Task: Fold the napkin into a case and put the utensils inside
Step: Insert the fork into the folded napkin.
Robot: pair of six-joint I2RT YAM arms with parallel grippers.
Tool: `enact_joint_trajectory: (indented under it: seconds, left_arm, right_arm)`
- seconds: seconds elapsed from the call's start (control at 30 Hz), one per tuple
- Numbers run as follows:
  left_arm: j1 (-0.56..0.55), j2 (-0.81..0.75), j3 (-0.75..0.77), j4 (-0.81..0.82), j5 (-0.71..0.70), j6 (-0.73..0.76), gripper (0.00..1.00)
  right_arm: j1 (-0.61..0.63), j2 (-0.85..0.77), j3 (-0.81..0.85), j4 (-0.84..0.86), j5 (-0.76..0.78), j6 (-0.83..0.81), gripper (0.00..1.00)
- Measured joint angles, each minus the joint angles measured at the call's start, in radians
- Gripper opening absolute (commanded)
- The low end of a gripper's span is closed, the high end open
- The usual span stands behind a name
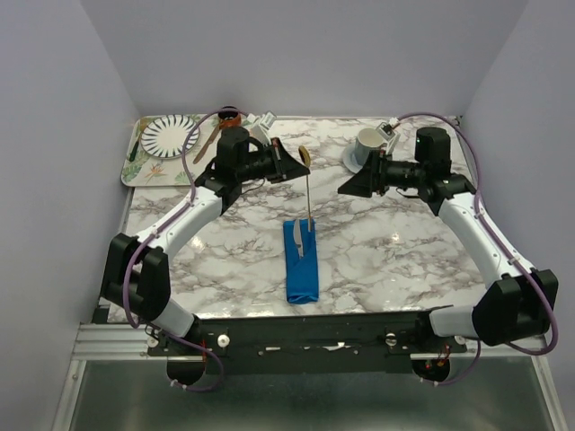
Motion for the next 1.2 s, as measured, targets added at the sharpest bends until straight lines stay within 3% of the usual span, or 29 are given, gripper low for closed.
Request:
enact_joint_trajectory:
  seconds: [0.2,0.43,0.7,1.2]
  left_arm:
    - [-0.032,0.02,-0.008,-0.284,-0.23,0.183,0.0]
    - [-0.062,0.063,-0.068,-0.378,-0.386,0.304,0.0]
    - [-0.08,0.161,-0.045,-0.435,-0.5,0.297,0.0]
    - [-0.124,0.248,0.051,-0.477,-0.578,0.196,0.0]
  right_arm:
    - [-0.005,0.051,-0.005,-0.182,0.121,-0.173,0.77]
    - [-0.008,0.072,-0.03,-0.253,0.166,-0.243,0.77]
    - [-0.013,0.072,-0.047,-0.261,0.183,-0.263,0.78]
    - [-0.026,0.058,-0.09,-0.262,0.195,-0.267,0.78]
